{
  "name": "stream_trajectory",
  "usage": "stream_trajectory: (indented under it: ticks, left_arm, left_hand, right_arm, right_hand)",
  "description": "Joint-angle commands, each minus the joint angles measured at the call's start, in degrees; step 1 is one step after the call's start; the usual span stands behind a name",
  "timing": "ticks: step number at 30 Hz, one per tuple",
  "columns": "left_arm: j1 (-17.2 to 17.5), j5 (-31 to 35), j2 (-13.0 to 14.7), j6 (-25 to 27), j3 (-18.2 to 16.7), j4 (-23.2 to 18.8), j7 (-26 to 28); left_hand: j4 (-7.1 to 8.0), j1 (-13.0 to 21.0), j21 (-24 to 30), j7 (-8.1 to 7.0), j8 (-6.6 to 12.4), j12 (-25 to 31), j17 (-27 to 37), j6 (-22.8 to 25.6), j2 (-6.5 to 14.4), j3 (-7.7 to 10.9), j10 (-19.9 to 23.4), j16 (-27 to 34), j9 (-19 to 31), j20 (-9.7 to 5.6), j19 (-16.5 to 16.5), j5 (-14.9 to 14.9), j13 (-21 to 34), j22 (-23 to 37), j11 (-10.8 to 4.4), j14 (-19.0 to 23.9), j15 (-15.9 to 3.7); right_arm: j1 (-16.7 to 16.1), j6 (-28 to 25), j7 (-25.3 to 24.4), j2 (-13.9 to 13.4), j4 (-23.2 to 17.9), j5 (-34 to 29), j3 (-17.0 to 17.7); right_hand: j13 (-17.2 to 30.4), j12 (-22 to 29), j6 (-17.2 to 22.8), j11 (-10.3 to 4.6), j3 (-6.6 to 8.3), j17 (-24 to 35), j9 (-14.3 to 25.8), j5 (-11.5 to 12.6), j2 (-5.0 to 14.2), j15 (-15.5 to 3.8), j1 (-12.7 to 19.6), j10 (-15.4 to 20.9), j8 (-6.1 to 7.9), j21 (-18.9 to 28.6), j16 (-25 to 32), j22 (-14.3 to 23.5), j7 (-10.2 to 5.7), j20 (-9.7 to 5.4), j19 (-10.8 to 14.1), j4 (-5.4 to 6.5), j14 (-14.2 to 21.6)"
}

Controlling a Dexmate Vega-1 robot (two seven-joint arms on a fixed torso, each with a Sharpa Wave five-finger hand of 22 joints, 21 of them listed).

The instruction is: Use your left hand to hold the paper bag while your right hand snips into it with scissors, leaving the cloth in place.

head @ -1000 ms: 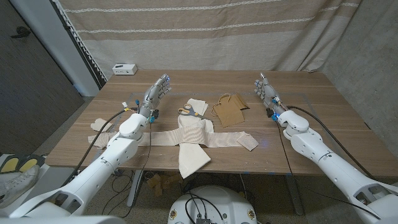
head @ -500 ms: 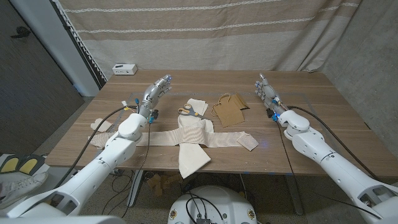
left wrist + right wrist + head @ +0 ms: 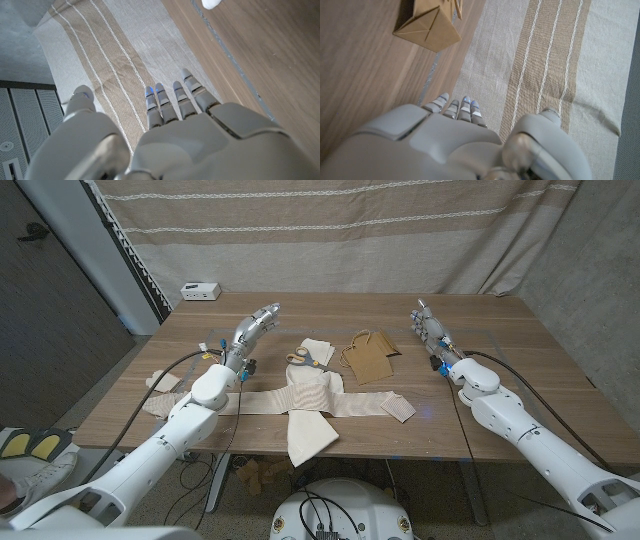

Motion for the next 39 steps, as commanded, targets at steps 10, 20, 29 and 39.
stream_trajectory:
  ticks: [10,20,29,39]
  left_arm:
    - [-0.19,8.45,2.69,-0.75,1.44,-1.86,2.55]
    - [-0.52,12.19,3.86,-0.26,2.14,-3.10,3.34]
    - [-1.48,17.21,5.44,2.32,3.21,-5.21,4.39]
    - [-2.01,18.63,5.73,3.63,3.71,-6.20,4.54]
  left_hand:
    - [-0.36,3.16,-1.19,-0.26,0.74,1.49,0.67,4.09,1.28,1.08,3.58,0.61,0.48,-8.05,-1.46,1.67,1.19,0.25,-2.13,1.53,-10.22]
    - [-0.64,5.47,-1.88,-0.81,-0.11,1.05,0.82,2.74,1.85,2.09,2.30,0.27,0.67,-8.04,-3.15,2.06,1.83,0.21,-2.45,1.03,-10.28]
    - [-1.03,9.35,-2.36,-0.96,-0.07,0.09,0.80,3.59,2.74,4.13,-0.24,-0.18,0.85,-7.48,-5.96,1.63,2.11,0.06,-2.58,-1.27,-10.17]
    - [-0.68,9.34,-2.21,-0.72,-0.02,0.09,0.79,4.04,1.97,3.98,-0.17,-0.05,0.96,-7.17,-6.33,1.40,2.05,0.07,-2.49,-1.38,-10.10]
  right_arm:
    - [-1.49,1.48,1.06,-1.02,-0.02,-0.02,0.40]
    - [-2.06,2.13,1.13,-1.10,-0.66,-0.06,0.51]
    - [-2.04,2.22,1.08,-1.51,-0.96,-0.54,0.49]
    - [-2.85,1.94,0.66,-2.06,-1.97,-0.20,1.00]
  right_hand:
    - [0.17,0.33,-0.03,0.09,-0.02,0.08,0.22,0.44,0.32,-0.11,0.70,-0.17,0.08,-0.18,0.21,0.15,0.23,-0.38,-0.58,-0.06,-0.49]
    - [0.15,0.59,0.89,1.53,-0.03,0.06,0.22,0.46,0.58,0.98,0.57,0.62,0.22,-0.12,0.45,0.18,0.53,-0.41,-1.05,0.08,0.04]
    - [0.14,0.64,0.09,1.71,0.10,0.05,0.23,0.55,0.56,1.29,1.17,0.89,-0.02,0.00,0.48,0.18,1.10,-0.34,-0.86,-0.25,0.27]
    - [0.13,0.62,0.03,1.61,0.27,0.04,0.23,0.64,0.74,1.23,1.58,0.92,0.02,0.03,0.45,0.18,1.07,-0.35,-0.84,-0.43,0.28]
